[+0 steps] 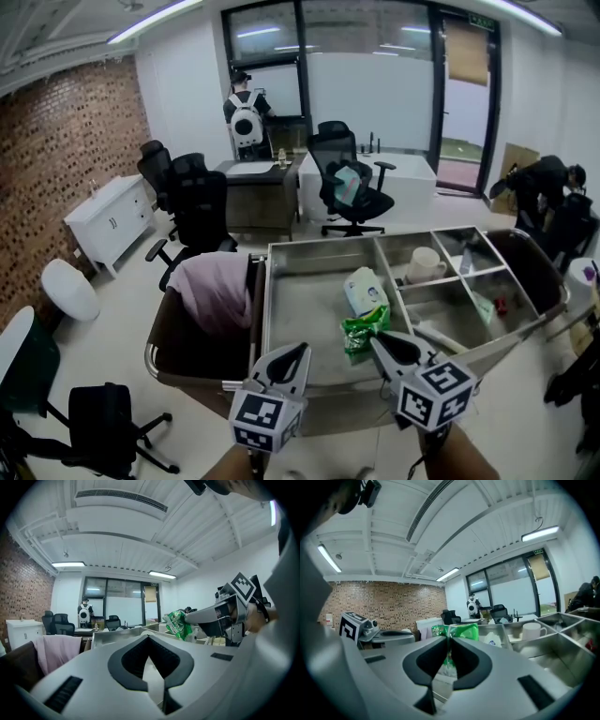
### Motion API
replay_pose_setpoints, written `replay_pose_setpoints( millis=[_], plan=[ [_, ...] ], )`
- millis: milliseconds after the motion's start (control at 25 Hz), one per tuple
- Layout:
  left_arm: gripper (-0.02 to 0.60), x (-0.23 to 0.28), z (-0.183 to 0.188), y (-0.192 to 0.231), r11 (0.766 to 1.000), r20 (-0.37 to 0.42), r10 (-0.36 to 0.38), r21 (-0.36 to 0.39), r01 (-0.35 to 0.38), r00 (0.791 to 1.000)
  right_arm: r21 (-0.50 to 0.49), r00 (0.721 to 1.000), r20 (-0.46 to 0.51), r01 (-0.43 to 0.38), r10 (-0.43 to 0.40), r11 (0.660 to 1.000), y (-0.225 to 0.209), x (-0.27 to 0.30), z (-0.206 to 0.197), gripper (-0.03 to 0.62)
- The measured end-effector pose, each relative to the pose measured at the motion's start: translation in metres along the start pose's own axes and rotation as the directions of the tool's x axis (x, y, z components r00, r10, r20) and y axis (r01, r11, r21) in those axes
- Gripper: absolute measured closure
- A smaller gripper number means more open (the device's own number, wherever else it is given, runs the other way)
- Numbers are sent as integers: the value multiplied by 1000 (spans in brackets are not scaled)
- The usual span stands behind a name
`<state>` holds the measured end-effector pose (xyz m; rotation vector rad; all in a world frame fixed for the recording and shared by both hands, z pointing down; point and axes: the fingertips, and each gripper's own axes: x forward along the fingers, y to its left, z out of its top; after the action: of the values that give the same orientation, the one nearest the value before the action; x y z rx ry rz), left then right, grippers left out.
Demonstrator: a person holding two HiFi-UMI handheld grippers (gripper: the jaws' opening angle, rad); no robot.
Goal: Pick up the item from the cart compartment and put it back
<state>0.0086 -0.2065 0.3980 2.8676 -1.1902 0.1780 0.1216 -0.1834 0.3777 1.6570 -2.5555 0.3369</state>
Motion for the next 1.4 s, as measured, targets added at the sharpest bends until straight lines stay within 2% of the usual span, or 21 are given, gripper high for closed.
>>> replay_pose_setpoints(
  millis=[200,360,680,1400],
  plan=[
    [581,-3,-6,-4,1000,-28,-2,17,3,1000,11,1000,6,2,-2,1000,0,-1,-3,542],
    [581,-6,-7,-5,1000,-13,-4,-18,4,1000,14,1000,0,-5,5,1000,2,-1,-6,542],
    [581,-9,1,0,1000,10,19,-5,-19,1000,18,1000,1,-8,8,1000,2,2,-5,542],
    [581,-9,-2,2,1000,3,17,-6,-17,1000,23,1000,-7,-1,1,1000,0,2,-6,543]
  ],
)
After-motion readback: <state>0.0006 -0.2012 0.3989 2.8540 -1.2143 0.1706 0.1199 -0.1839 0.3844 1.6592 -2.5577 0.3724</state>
